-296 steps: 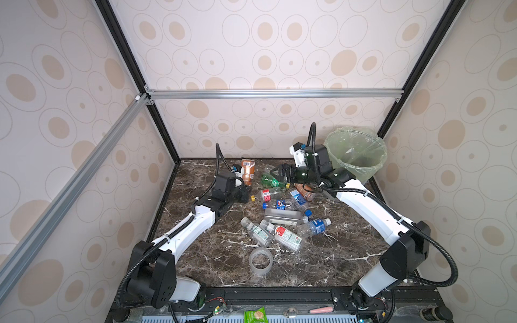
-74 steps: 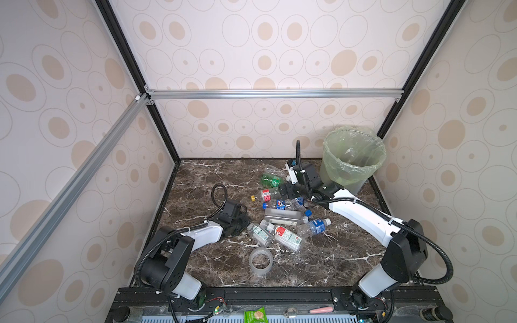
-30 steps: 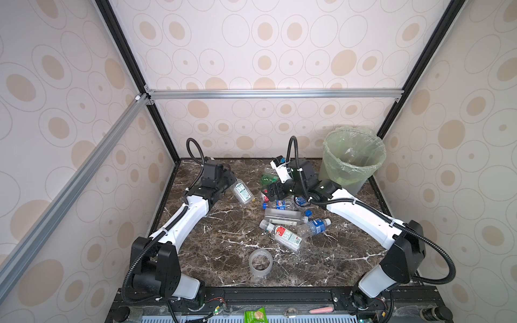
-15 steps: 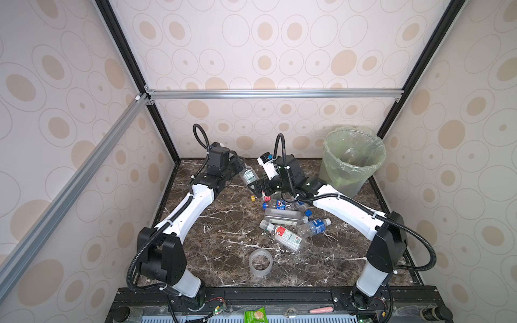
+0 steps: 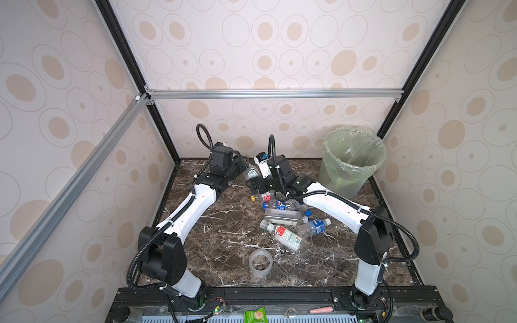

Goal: Throw the plastic bottles in the bin
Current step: 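Lift the clear bottle with the left gripper while the right grasps its body, then release the clear bottle into the bin with the right gripper while the left withdraws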

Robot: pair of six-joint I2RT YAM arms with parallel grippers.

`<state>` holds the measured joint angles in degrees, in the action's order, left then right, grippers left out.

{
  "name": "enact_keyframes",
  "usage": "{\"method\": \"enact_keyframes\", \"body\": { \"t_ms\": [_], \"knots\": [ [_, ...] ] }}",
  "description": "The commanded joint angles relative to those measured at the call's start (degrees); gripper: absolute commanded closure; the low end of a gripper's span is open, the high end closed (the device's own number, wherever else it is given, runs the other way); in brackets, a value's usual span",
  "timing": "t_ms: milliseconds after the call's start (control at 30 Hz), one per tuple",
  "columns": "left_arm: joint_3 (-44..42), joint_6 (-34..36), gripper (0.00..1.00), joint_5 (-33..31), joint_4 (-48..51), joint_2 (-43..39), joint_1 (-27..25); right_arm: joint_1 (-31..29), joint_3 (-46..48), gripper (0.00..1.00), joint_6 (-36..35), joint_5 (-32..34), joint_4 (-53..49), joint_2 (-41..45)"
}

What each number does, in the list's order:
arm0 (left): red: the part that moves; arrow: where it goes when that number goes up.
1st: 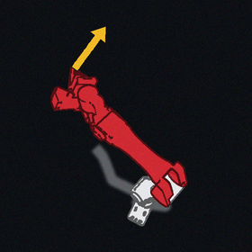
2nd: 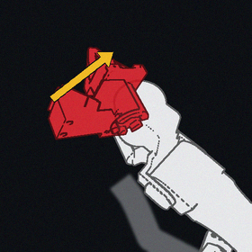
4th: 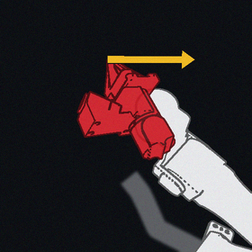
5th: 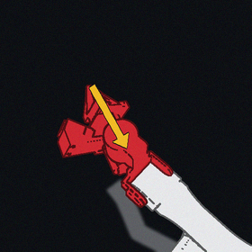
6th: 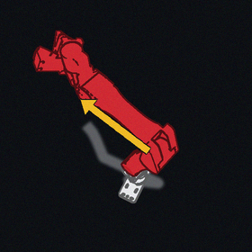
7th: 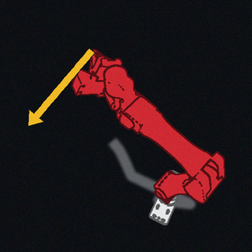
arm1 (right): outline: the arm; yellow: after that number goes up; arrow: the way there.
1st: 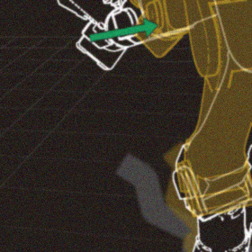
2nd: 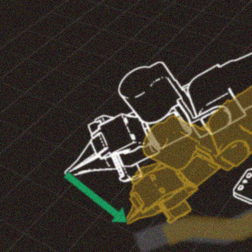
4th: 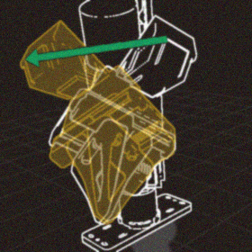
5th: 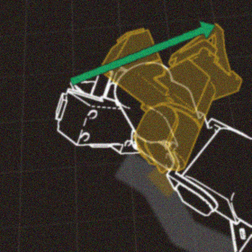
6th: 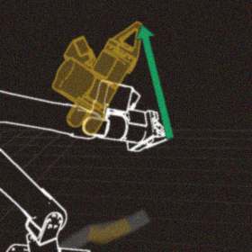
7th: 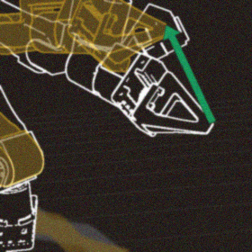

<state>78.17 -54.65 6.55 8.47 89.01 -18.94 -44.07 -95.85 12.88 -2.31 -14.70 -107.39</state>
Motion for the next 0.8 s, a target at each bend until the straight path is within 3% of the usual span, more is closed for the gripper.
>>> {"method": "enact_keyframes", "body": {
  "t_ms": [0, 333, 600, 767],
  "knots": [
    [2.9, -1.7, 0.6, -0.1, -1.1, -1.2, -0.3, -0.5, -1.5, 0.18, 1.7, 1.7, -0.9, -1.0],
    [3.1, -1.8, 0.52, -0.4, -0.5, -1.6, -0.7, -0.6, -1.1, 0.4, 3.1, 2.4, -1.2, -0.8],
    [2.3, -1.6, 0.43, -1.4, -0.1, -2.9, -0.4, -0.5, 0.1, 0.51, 3.6, 2.4, -1.1, 0.4],
    [3.0, -0.7, 0.23, -2.3, 1.8, -3.7, 0.4, -0.2, 1.7, 0.53, 4.1, 2.5, -1.1, 1.7]
  ]
}}
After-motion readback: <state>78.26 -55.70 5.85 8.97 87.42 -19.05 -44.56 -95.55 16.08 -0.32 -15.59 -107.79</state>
